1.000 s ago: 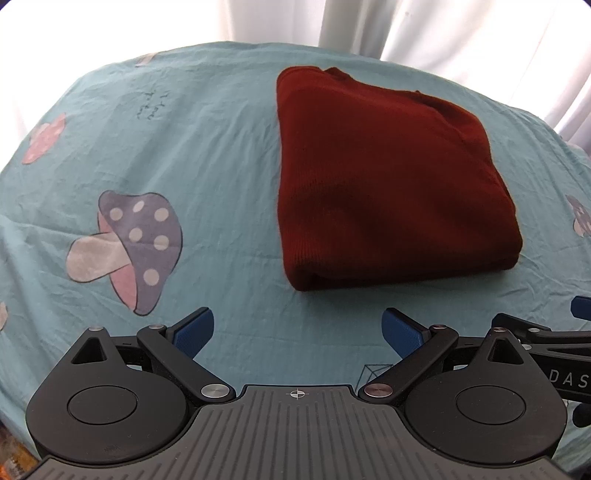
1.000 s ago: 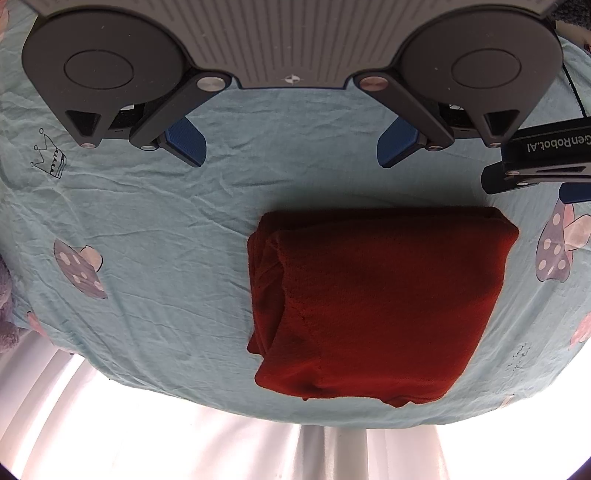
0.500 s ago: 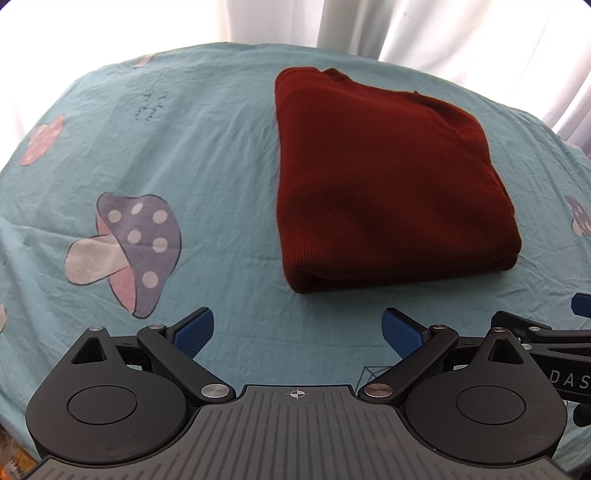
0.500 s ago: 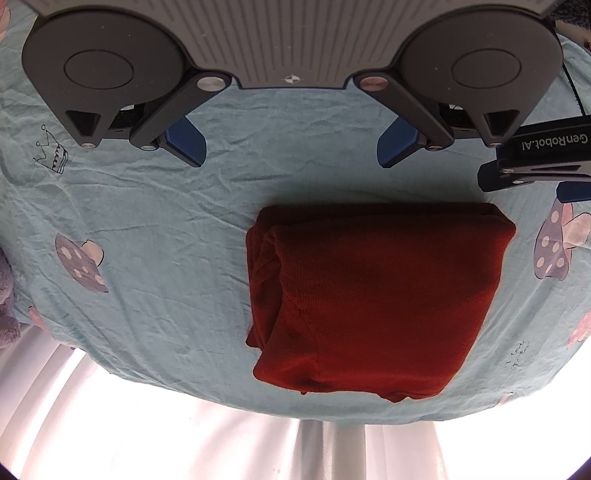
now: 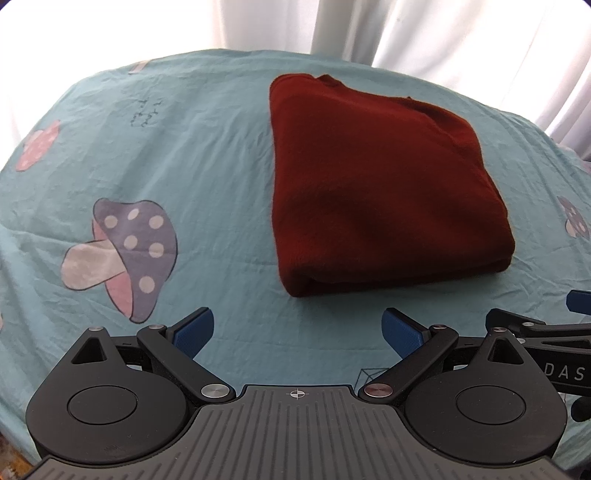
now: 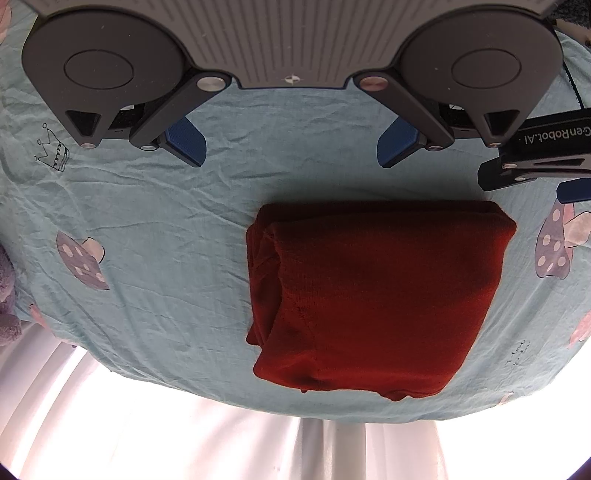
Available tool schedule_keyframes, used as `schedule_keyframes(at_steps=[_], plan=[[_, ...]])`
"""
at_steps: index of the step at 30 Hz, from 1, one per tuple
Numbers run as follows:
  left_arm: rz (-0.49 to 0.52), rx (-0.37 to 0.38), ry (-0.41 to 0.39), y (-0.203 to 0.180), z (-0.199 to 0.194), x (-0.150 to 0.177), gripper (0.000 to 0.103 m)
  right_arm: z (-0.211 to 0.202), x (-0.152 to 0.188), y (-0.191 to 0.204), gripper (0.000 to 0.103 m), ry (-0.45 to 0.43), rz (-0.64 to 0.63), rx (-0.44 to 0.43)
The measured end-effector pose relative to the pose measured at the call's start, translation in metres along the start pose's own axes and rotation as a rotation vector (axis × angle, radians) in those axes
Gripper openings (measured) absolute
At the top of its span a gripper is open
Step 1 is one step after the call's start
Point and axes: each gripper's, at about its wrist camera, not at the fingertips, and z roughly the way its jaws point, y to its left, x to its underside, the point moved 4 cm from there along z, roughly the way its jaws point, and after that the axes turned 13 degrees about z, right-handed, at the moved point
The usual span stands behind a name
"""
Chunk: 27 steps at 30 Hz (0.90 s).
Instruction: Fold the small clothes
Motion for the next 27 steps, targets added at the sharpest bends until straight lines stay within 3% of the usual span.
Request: schedule_keyframes(at_steps=[27], plan=[[0.021,-0.001,0.027,-0.0019,-0.0011,0.003,0.1,-0.0019,-0.0006,0.0014,0.099,-0.006,-0.007,0.0]])
